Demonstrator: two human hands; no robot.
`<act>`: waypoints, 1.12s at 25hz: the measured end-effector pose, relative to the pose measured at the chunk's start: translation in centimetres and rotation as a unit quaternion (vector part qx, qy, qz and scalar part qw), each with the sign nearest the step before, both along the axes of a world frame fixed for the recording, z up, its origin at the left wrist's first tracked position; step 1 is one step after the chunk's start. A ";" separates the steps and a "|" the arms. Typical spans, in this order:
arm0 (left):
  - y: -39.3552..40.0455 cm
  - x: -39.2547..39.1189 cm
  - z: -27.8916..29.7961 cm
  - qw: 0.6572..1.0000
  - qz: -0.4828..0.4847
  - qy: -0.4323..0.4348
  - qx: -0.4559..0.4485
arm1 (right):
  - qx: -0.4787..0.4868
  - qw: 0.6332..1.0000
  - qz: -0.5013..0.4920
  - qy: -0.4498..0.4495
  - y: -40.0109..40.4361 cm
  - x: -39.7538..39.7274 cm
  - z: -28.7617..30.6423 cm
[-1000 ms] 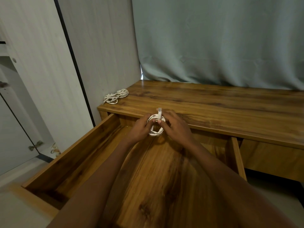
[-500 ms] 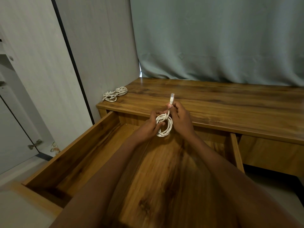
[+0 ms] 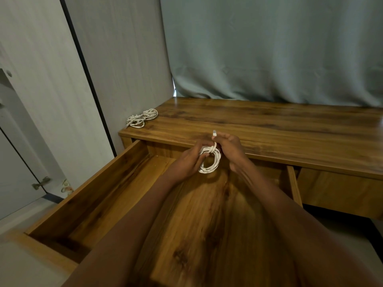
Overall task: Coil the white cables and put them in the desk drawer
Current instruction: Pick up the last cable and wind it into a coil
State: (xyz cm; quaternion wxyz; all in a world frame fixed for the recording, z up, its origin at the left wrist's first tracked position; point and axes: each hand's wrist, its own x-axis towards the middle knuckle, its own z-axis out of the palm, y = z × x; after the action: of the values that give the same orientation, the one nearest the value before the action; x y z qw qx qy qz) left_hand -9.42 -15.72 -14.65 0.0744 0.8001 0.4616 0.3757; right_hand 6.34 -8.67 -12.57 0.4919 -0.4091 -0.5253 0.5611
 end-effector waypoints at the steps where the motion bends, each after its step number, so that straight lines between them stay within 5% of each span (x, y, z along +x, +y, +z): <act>1: 0.0 -0.2 -0.1 1.000 0.004 -0.004 -0.002 | 0.008 1.000 -0.003 0.004 -0.1 -0.1 0.0; 8: -0.2 -1.3 0.3 0.996 0.074 -0.040 0.004 | 0.052 0.992 0.103 -0.042 -0.8 -0.5 0.0; 15: 0.0 -2.5 0.2 0.996 0.079 -0.035 -0.016 | 0.136 0.964 0.132 -0.189 -1.1 -0.7 -0.5; 22: -0.4 -2.1 0.3 0.993 0.035 -0.106 -0.048 | 0.113 0.980 0.126 -0.107 -1.6 -1.2 -0.5; 28: -0.6 -1.7 0.4 0.991 0.039 -0.121 -0.042 | 0.092 0.965 0.234 -0.079 -0.5 0.2 -0.3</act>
State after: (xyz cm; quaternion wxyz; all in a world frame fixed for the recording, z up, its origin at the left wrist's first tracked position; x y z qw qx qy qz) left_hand -11.07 -16.33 -14.27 0.1485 0.7260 0.4956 0.4531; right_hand 6.50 -9.13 -12.85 0.3390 -0.2705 -0.6929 0.5759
